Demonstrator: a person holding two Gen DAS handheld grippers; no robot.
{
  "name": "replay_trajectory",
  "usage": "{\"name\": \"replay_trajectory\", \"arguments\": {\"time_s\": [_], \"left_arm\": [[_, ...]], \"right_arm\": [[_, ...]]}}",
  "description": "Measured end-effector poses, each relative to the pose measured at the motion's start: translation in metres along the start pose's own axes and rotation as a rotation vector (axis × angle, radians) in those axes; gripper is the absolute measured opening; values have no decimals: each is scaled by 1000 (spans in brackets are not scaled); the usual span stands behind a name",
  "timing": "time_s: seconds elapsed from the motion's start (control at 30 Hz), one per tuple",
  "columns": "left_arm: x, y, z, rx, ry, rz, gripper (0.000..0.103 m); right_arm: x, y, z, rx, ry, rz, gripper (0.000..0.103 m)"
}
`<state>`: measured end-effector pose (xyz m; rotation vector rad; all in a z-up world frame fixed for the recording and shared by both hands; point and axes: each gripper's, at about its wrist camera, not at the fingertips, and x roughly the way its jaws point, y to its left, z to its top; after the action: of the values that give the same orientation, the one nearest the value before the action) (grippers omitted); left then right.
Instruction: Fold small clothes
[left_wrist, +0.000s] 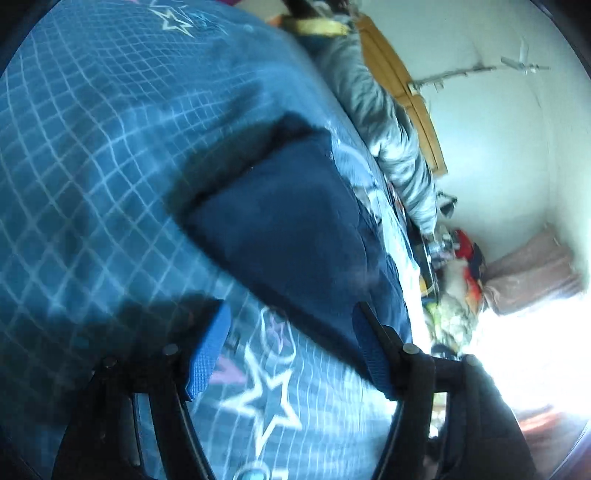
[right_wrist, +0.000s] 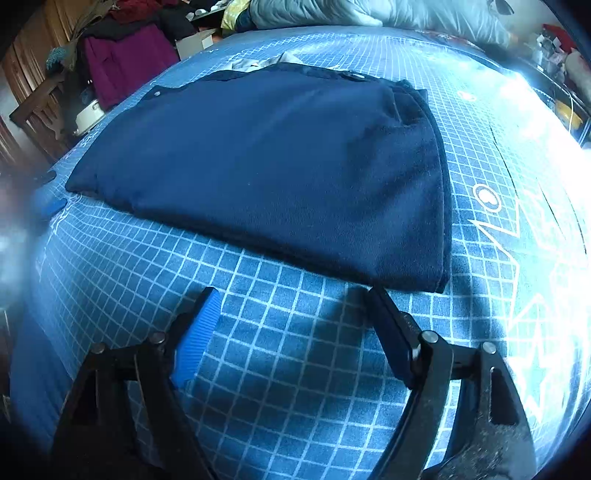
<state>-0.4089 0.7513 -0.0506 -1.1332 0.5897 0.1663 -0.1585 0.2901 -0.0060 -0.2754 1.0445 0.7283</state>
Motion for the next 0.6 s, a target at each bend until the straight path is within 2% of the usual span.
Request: {"name": "replay_trajectory", "arguments": {"time_s": [0.17, 0.27, 0.37, 0.4, 0.43, 0.5, 0.6], "left_arm": [[18, -4, 11, 8, -71, 9, 70], [33, -5, 30, 11, -102, 3, 72], [49, -6, 38, -3, -143, -4, 80], [51, -9, 37, 9, -161, 2, 87], [52, -14, 35, 26, -184, -2, 94], [55, -21, 30, 69, -232, -5, 98], [58, -23, 35, 69, -204, -2, 96]], "right_arm": [[3, 3, -6, -6, -17, -7, 86], [3, 5, -8, -13, -21, -11, 89], [5, 8, -8, -35, -18, -4, 97], [8, 10, -8, -51, -13, 4, 103], [9, 11, -7, -66, -7, 3, 103], [12, 14, -5, -75, -3, -2, 103], [13, 12, -5, -70, -1, 12, 103]]}}
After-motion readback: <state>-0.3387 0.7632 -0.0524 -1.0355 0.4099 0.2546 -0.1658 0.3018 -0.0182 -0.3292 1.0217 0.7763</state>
